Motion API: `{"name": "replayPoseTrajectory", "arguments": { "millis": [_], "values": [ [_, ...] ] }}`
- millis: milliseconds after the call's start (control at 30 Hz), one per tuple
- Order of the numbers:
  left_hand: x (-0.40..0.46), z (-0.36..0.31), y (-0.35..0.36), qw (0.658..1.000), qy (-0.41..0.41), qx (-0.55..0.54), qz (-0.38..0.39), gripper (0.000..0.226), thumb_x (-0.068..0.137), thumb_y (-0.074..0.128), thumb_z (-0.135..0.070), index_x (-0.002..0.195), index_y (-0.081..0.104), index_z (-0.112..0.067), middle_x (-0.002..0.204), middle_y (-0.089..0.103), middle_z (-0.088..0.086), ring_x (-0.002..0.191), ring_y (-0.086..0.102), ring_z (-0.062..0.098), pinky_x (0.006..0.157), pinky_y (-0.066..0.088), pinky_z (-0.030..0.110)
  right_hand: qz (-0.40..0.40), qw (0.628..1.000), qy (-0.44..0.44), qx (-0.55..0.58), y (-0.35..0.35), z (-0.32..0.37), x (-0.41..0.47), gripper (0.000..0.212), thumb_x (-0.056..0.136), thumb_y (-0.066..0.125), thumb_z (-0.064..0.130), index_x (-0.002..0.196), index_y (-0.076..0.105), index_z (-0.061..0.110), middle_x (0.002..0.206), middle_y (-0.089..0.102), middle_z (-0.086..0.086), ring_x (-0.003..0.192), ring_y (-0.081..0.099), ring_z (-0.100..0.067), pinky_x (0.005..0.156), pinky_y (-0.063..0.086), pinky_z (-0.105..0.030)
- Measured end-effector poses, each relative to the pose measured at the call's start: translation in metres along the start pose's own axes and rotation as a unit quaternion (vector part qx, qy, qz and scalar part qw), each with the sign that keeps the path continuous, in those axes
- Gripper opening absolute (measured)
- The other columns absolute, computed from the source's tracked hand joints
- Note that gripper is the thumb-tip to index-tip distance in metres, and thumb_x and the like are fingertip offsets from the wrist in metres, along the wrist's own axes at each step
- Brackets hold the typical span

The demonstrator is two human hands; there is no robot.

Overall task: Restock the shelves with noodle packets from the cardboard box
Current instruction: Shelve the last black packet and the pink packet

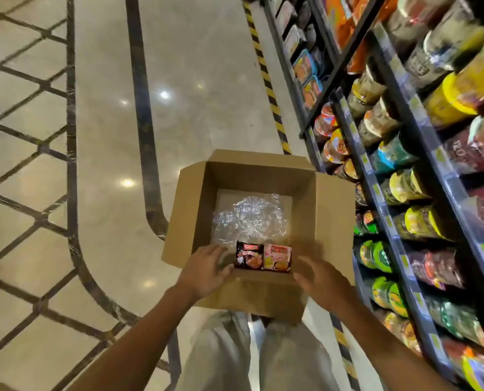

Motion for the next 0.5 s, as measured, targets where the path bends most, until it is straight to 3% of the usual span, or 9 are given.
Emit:
{"name": "replayPoseTrajectory", "arguments": {
  "millis": [67, 233, 333, 400, 500],
  "values": [
    [0.038, 0.011, 0.012, 1.000, 0.004, -0.013, -0.004, 0.069, 0.084, 0.035, -0.059, 0.132, 0.058, -0.015, 0.132, 0.059, 0.006, 0.120, 0.054, 0.028, 0.102, 0.044, 0.035, -0.005, 1.000, 0.001, -0.016, 0.010, -0.003, 0.036, 0.051, 0.095, 0.054, 0.053, 0.143, 0.046, 0.038, 0.138, 0.059, 0.008, 0.125, 0.056, -0.019, 0.096, 0.047, -0.030],
    [0.136, 0.049, 0.076, 1.000, -0.012, -0.006, 0.004, 0.078, 0.082, 0.028, -0.060, 0.143, 0.048, -0.016, 0.145, 0.049, 0.005, 0.134, 0.043, 0.027, 0.111, 0.038, 0.037, -0.004, 0.999, -0.014, -0.029, 0.056, -0.038, 0.141, 0.048, 0.095, 0.057, 0.050, 0.141, 0.047, 0.039, 0.133, 0.062, 0.014, 0.119, 0.060, -0.014, 0.085, 0.048, -0.022],
    [0.188, 0.077, 0.130, 0.999, -0.021, 0.003, 0.030, 0.066, 0.091, 0.038, -0.054, 0.147, 0.041, -0.018, 0.150, 0.043, 0.002, 0.138, 0.037, 0.023, 0.115, 0.032, 0.035, -0.008, 1.000, -0.004, -0.027, 0.085, -0.063, 0.198, 0.051, 0.094, 0.060, 0.046, 0.143, 0.049, 0.035, 0.138, 0.058, 0.015, 0.126, 0.056, -0.013, 0.088, 0.040, -0.015],
    [0.218, 0.096, 0.168, 0.998, -0.033, -0.002, 0.046, 0.059, 0.095, 0.046, -0.046, 0.147, 0.040, -0.020, 0.150, 0.042, 0.000, 0.136, 0.037, 0.022, 0.114, 0.032, 0.034, 0.007, 1.000, -0.010, -0.022, 0.114, -0.082, 0.234, 0.054, 0.091, 0.056, 0.049, 0.142, 0.050, 0.034, 0.137, 0.059, 0.013, 0.128, 0.055, -0.014, 0.099, 0.044, -0.021],
    [0.258, 0.119, 0.222, 0.994, -0.074, -0.016, 0.080, 0.059, 0.097, 0.049, -0.041, 0.150, 0.035, -0.019, 0.153, 0.038, 0.003, 0.138, 0.037, 0.025, 0.113, 0.033, 0.035, 0.034, 0.999, -0.019, -0.013, 0.162, -0.116, 0.286, 0.063, 0.083, 0.048, 0.054, 0.142, 0.049, 0.032, 0.139, 0.059, 0.007, 0.129, 0.054, -0.018, 0.104, 0.046, -0.036]
  ]
}}
Point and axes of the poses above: each hand's wrist, its own x-axis towards the middle knuckle, its own y-axis out of the palm, z = x × y, the point moved 8 cm from there along x, towards the middle knuckle
